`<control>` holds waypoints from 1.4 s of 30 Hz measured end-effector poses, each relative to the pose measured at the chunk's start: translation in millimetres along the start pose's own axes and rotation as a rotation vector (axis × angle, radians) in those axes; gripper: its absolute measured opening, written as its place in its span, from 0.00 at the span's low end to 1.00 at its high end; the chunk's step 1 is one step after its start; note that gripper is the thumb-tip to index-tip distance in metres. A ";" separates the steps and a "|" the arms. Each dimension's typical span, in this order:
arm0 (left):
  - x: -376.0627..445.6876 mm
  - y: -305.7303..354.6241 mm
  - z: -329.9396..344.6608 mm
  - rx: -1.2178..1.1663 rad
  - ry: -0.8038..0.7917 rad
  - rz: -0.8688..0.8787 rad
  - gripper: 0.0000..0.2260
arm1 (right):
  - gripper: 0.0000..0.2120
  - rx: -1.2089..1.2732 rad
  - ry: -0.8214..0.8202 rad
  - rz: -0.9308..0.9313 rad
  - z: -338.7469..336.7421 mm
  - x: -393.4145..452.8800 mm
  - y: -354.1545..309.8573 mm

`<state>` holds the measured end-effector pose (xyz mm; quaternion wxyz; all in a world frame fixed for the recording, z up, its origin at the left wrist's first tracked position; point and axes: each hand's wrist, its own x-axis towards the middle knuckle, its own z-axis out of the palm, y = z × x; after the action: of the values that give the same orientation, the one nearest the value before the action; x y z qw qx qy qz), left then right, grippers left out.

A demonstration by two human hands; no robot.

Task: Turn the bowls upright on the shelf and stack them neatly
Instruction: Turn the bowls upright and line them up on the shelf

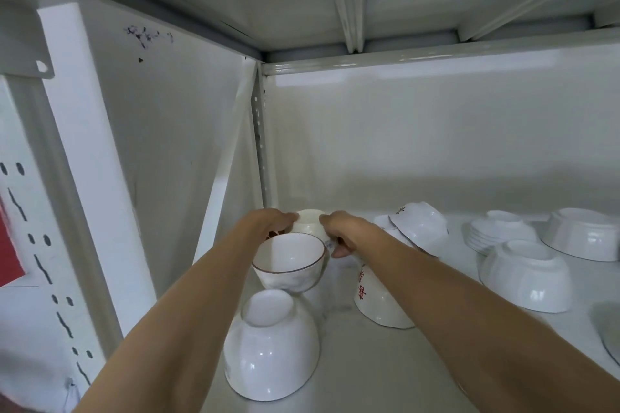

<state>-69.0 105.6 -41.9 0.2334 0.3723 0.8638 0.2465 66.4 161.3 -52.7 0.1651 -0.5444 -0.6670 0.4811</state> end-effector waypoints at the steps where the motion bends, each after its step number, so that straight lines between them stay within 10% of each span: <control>1: 1.3 -0.8 -0.2 -0.012 0.008 0.003 0.23 | 0.11 0.006 0.000 0.003 0.0 -1.5 0.1; 15: -6.7 4.6 -22.9 -0.542 0.041 0.333 0.21 | 0.20 0.301 0.135 -0.297 -19.9 -3.5 -8.1; 27: -21.9 0.2 -14.7 -0.190 0.392 0.754 0.38 | 0.33 0.527 -0.127 -0.051 -57.0 -16.3 -27.3; 36: -26.7 -6.5 -4.5 -0.436 0.163 0.725 0.17 | 0.17 0.442 -0.140 -0.129 -53.9 -6.9 -26.1; 42: -8.1 3.8 -3.5 -0.811 0.139 0.350 0.19 | 0.11 0.481 -0.175 -0.136 -43.9 -2.1 -13.8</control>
<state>-64.1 100.9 -35.1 0.2565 0.3739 0.6350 0.6255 91.9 180.4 -19.6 0.2633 -0.3997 -0.5801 0.6591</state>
